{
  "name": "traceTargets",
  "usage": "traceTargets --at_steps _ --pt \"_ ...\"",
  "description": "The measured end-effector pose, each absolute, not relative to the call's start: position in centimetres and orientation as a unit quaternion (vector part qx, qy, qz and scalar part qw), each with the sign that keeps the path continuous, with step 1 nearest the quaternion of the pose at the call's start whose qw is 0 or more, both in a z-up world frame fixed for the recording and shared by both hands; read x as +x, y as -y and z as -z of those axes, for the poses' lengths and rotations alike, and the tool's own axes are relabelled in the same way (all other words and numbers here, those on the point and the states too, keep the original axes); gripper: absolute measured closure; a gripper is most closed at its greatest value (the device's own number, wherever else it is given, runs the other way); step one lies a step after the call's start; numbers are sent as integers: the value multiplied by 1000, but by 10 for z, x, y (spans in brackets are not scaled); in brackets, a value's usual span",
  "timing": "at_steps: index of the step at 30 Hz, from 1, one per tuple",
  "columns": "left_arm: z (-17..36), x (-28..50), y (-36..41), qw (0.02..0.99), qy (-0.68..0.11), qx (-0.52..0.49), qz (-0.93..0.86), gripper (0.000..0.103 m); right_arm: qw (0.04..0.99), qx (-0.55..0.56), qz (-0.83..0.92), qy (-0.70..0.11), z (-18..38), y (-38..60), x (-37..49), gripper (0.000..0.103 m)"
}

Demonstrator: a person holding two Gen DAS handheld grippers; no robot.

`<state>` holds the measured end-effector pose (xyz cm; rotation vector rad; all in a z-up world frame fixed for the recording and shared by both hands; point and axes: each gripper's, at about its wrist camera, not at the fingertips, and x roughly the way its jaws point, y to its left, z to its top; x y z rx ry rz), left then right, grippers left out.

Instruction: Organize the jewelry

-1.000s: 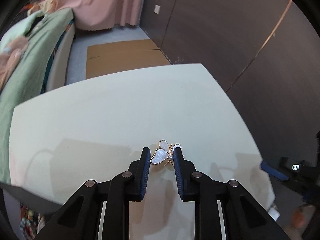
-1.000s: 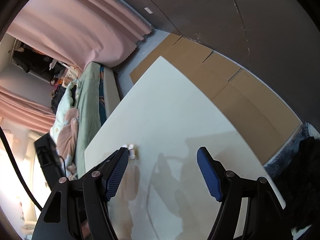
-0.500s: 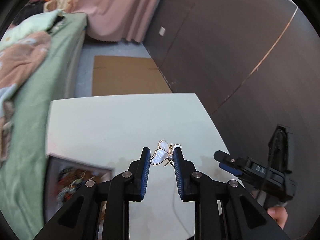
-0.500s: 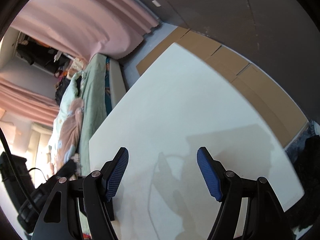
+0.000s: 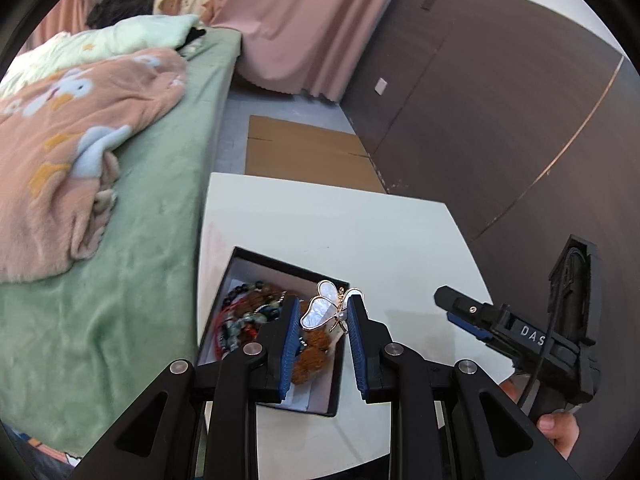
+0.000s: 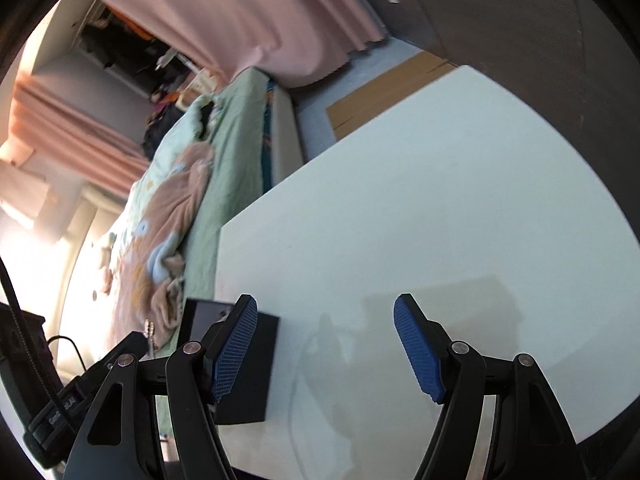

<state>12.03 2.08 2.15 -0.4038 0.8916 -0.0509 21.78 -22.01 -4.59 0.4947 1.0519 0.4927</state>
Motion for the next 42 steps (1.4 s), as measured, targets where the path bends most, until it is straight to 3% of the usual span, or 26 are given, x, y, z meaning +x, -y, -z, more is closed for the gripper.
traceTargets --at_steps 2,4,6,15,31,35,42 --pt "-20 116 -28 876 -429 -219 26 60 807 226 -238 -491 45 211 216 32" --pt "-21 107 -33 882 -406 -236 34 24 805 226 -246 -491 45 205 212 32" --pt "-25 93 -38 898 -369 -239 22 12 803 226 -250 -491 44 200 208 32" --pt "-15 72 -46 885 -371 -278 31 12 812 215 -266 -472 33 199 187 32" --pt "-28 28 -10 934 -327 -142 0 12 854 170 -244 -428 17 246 148 31" --pt "-26 19 -5 940 -319 -123 -16 12 861 148 -241 -422 14 245 135 22" --pt "-18 8 -5 947 -299 -102 -53 7 867 127 -240 -417 13 250 111 19"
